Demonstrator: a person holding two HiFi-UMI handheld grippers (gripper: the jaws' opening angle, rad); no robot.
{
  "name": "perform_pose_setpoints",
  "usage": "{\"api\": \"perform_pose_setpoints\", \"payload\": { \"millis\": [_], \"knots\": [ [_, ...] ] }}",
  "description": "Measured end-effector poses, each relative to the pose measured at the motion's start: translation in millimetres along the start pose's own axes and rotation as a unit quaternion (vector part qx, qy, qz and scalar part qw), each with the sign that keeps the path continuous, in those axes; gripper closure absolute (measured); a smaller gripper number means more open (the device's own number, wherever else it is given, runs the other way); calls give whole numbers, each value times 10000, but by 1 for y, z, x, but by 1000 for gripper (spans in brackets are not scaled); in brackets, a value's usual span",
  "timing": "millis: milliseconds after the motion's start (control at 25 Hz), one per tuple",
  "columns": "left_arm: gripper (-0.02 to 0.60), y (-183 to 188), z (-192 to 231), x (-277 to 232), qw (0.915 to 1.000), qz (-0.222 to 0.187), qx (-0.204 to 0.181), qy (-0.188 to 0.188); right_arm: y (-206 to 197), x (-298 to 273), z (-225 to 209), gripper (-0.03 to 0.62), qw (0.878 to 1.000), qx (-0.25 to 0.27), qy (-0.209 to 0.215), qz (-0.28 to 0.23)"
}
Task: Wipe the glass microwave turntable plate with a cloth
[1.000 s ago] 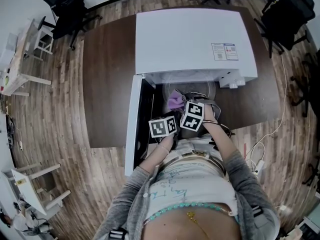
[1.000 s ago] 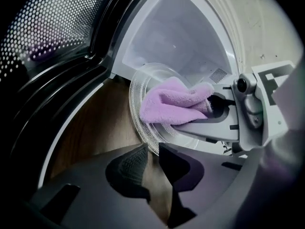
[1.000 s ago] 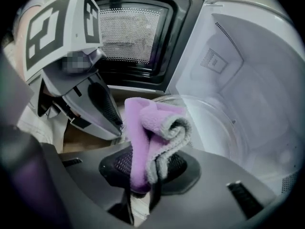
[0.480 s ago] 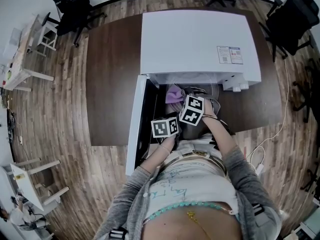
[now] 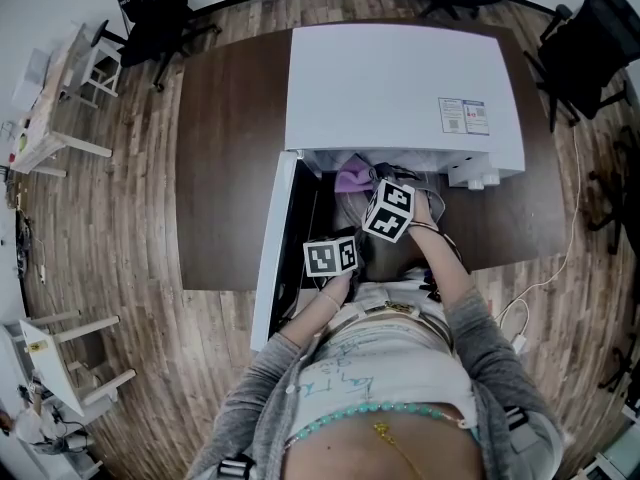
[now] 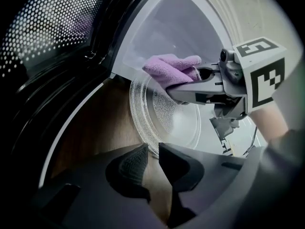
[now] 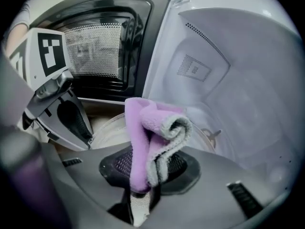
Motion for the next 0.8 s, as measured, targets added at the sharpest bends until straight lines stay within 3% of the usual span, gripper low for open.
{"api": "perform_pose_setpoints", "payload": {
  "millis": [800],
  "knots": [
    [500,0,2,0,10000,-33,75,-12,-49,23,-35,480,9930,-899,-741,194]
  ]
}}
Point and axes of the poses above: the fingertips, and each gripper's own axes: x backward along the fingers, z to its left, y out of its top, the point moved 10 cm from there along x, backward along the fingers, and after that the axes turned 1 degree about -z, right-handed, at the moved point
